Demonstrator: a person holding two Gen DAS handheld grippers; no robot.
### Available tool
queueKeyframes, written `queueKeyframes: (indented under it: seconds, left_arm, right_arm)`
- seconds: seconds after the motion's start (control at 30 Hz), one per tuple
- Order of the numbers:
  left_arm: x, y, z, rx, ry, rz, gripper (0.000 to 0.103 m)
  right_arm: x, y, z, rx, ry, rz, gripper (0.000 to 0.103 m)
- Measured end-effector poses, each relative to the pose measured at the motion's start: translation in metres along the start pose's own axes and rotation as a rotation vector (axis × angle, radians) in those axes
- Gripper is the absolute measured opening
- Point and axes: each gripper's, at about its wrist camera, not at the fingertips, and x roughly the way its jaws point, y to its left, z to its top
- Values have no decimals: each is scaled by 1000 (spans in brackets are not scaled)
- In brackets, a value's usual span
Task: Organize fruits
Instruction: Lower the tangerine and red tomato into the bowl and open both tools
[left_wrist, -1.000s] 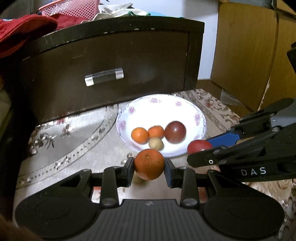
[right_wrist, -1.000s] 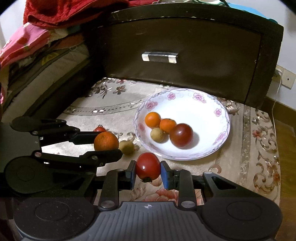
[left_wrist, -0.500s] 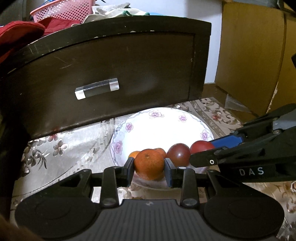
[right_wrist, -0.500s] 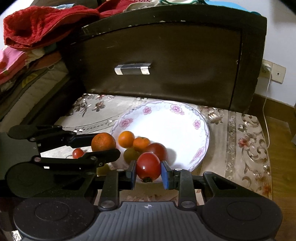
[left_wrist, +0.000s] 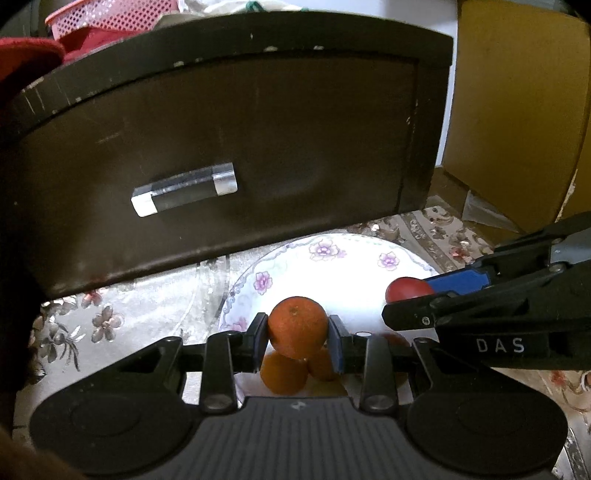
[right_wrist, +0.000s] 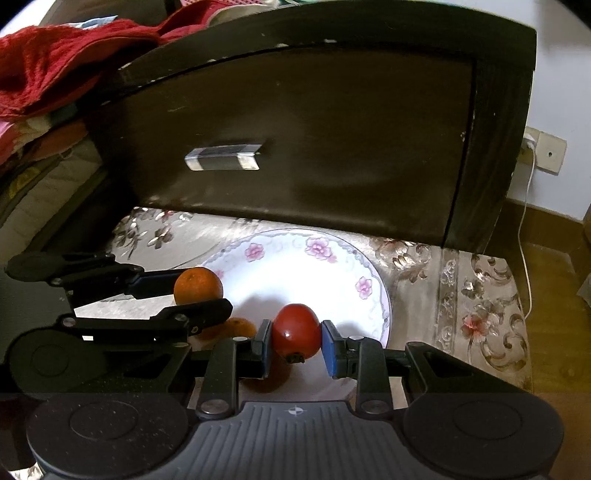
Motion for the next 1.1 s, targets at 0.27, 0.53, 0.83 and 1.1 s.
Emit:
queueKeyframes:
  seconds: [0.27, 0.53, 0.83, 1.1]
  left_arm:
    - [15, 5, -2, -19, 22, 1, 38]
    - [22, 8, -2, -21, 36, 12, 39]
    - [22, 8, -2, -25, 42, 22, 40]
    - [19, 7, -1, -25, 46, 26, 40]
  right_arm:
    - [19, -4, 3, -7, 16, -7, 26]
    - [32, -9, 6, 25, 32, 7, 28]
    - [35, -8, 6, 27, 33, 5, 29]
    - [35, -9, 7, 22, 27, 1, 30]
